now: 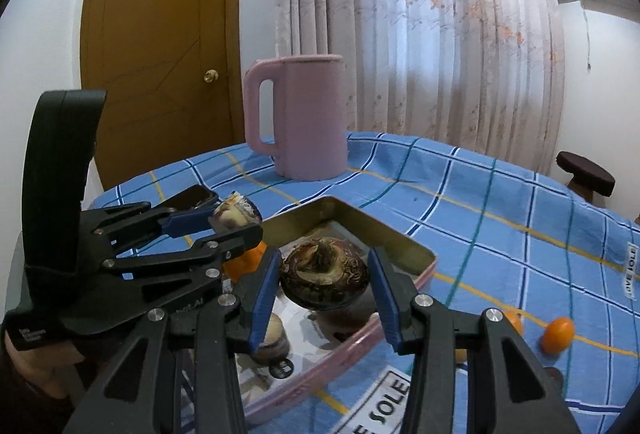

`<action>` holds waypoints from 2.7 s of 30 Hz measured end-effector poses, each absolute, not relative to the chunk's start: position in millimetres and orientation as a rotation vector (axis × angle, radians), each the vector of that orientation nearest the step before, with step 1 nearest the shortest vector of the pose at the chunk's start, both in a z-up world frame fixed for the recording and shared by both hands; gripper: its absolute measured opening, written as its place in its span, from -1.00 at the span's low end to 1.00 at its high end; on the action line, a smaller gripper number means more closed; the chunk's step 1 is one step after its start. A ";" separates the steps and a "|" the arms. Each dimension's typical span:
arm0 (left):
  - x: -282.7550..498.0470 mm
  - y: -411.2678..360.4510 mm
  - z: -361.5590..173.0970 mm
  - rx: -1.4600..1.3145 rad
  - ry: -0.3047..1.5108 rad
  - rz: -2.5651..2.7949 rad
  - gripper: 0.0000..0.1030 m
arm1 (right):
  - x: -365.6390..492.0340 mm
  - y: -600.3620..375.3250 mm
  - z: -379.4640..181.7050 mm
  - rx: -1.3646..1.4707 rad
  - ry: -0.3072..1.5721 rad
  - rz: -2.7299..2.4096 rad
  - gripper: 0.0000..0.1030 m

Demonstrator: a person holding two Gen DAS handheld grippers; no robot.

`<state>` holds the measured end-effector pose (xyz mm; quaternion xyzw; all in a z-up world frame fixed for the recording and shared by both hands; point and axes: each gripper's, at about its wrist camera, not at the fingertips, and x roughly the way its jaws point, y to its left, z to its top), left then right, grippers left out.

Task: Organize fruits
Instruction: 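Lower the cupcake into the tin and open the left gripper while the right releases the mushroom there, then grasp the small brown kiwi with the right gripper while the left grasps the dark brown round fruit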

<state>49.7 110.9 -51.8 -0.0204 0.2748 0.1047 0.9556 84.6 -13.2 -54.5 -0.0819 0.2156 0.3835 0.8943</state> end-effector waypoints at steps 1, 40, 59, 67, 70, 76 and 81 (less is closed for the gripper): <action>49.7 112.6 -53.0 -0.044 0.560 0.215 -0.29 | 84.5 -11.4 -55.7 -0.172 0.453 0.798 -0.09; 50.2 124.1 -71.3 -0.115 0.658 0.125 0.29 | 96.7 -2.3 -77.0 -0.173 0.574 0.869 0.14; 47.8 117.5 -57.8 -0.075 0.588 0.245 1.00 | 130.1 -76.0 -78.1 -0.205 0.644 0.585 0.11; 48.0 106.5 -51.7 -0.064 0.578 0.229 1.00 | 153.0 -48.9 -101.7 -0.306 0.798 0.543 -0.26; 47.9 99.0 -49.6 -0.055 0.576 0.220 1.00 | 154.2 -51.8 -99.8 -0.280 0.792 0.555 -0.43; 53.8 67.1 -38.6 -0.024 0.554 0.164 1.00 | 133.9 -84.5 -83.5 -0.227 0.688 0.502 -0.43; 67.9 17.6 -37.2 0.020 0.566 0.073 1.00 | 127.3 -145.7 -74.5 -0.179 0.629 0.357 -0.43</action>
